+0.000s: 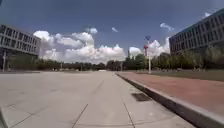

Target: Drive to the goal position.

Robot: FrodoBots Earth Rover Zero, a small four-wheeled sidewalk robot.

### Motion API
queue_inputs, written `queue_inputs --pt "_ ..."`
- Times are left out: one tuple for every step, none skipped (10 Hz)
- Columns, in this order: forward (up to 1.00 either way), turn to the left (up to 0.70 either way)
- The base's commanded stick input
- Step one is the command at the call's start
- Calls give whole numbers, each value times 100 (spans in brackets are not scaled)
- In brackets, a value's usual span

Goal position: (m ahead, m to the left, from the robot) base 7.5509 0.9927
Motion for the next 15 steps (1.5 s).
queue_inputs --pt "100 0" --pt "100 0" --pt "100 0" --pt "100 0" --pt "100 0" --pt "100 0" --pt "100 0" --pt "100 0" --pt "100 0" --pt "100 0" --pt "100 0" --pt "100 0" --pt "100 0" --pt "100 0" --pt "100 0"
